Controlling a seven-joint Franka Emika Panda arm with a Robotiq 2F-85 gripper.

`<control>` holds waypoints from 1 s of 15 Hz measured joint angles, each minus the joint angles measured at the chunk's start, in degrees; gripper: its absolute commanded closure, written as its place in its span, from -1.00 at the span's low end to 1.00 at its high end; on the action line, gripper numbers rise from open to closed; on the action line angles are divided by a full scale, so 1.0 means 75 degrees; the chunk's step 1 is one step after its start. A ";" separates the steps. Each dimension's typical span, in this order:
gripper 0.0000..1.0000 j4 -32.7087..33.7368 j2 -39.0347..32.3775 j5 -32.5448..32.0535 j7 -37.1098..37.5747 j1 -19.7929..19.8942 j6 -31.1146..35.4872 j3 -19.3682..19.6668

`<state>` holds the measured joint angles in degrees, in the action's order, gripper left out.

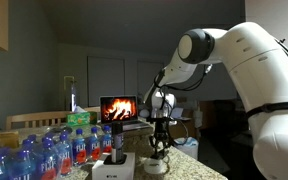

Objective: Pick up the bottle and remote, then put them on the box

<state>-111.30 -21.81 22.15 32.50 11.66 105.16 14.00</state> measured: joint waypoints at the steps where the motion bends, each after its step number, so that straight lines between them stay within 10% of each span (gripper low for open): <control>1: 0.63 0.0000 0.0101 -0.0062 0.0000 -0.0027 0.0001 -0.0001; 15: 0.63 0.1510 0.3296 -0.2231 0.0121 -0.0928 -0.2236 -0.0897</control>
<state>-99.98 2.92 5.42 33.41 4.70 88.39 7.27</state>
